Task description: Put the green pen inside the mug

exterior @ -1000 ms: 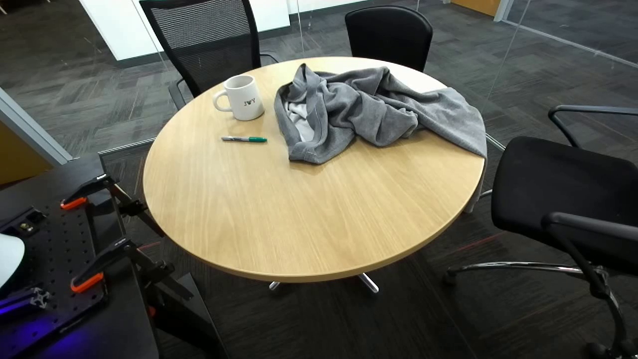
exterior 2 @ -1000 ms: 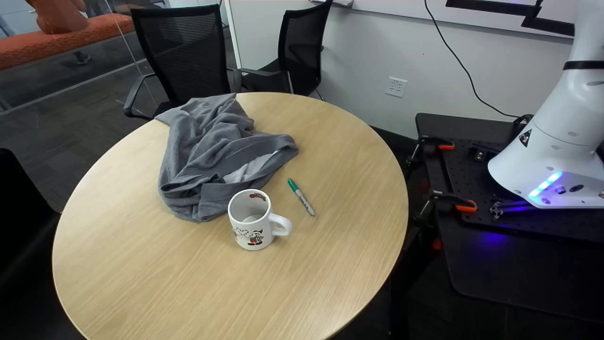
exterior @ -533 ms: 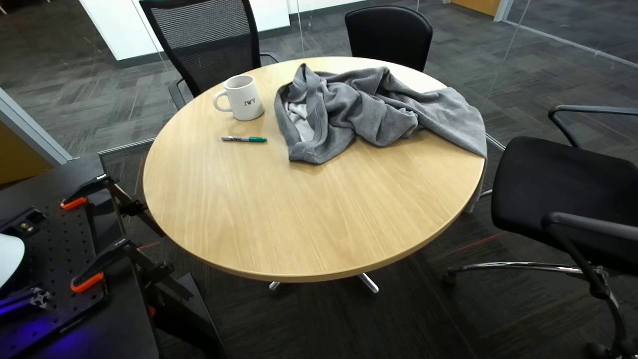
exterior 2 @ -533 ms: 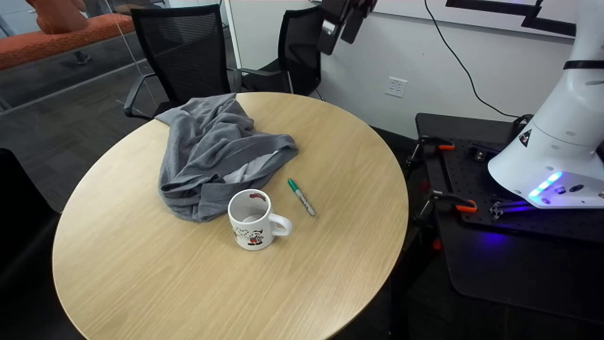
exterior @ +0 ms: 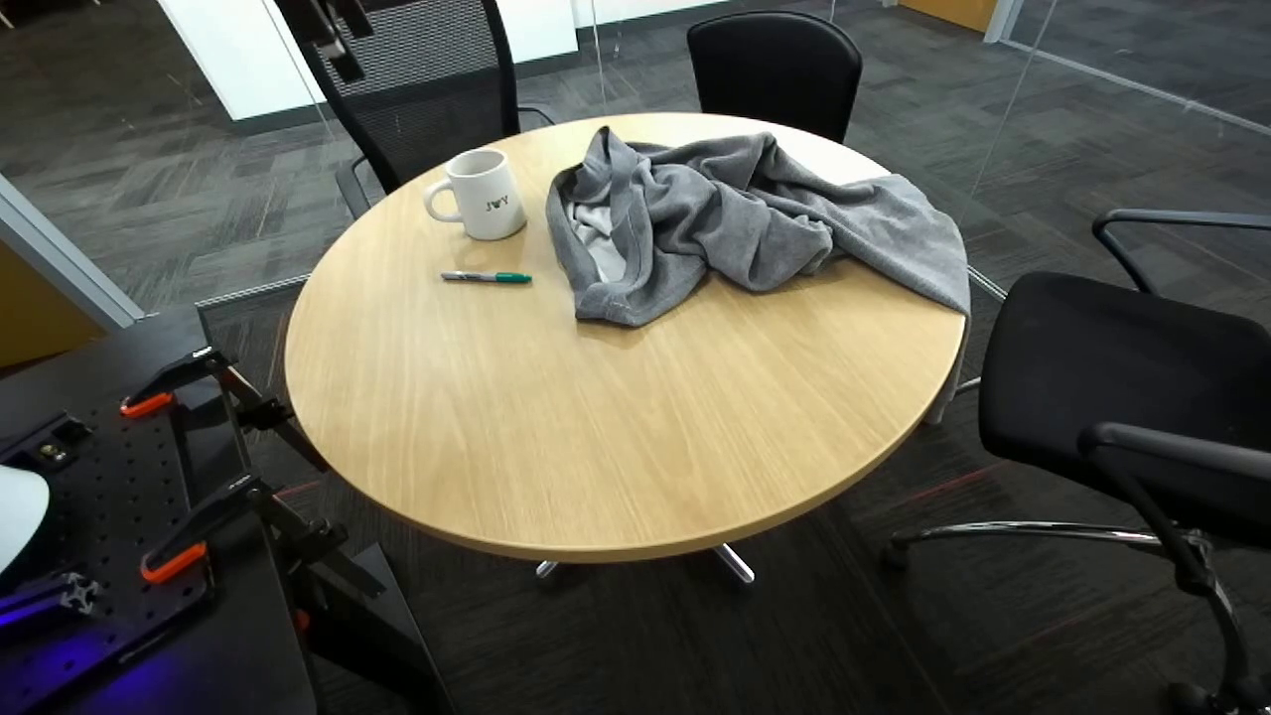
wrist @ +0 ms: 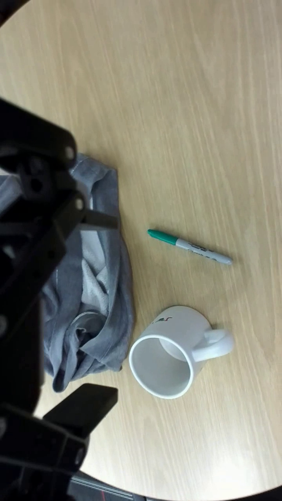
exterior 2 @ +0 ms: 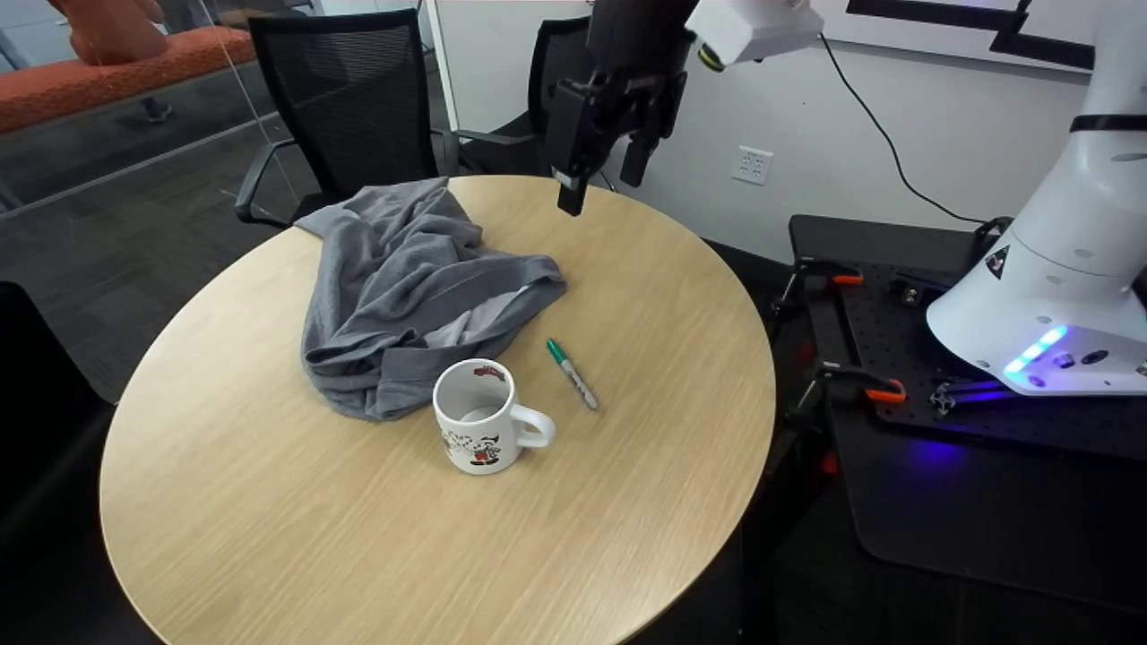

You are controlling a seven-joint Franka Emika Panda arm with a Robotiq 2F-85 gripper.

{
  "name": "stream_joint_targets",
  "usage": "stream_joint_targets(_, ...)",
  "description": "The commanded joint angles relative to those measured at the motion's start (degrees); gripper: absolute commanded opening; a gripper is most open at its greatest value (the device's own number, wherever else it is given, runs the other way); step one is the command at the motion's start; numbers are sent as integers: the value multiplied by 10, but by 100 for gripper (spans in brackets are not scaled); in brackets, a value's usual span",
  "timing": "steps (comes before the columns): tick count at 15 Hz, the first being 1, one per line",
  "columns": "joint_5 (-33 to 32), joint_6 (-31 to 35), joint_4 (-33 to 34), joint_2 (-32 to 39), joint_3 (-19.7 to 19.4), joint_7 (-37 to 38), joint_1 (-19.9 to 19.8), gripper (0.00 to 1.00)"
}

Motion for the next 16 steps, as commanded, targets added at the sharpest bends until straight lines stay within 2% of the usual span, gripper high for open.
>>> stream_joint_targets(1,27,35,30,74,-9,34,7,100)
stream_joint_targets(8,122,130,40,179,-29,28,16,100)
stream_joint_targets(9,101,112,26,154,-34,25,19,100)
stream_joint_targets(15,113,124,37,180,-38,24,23,100)
stream_joint_targets(16,95,129,35,178,-45,44,28,100)
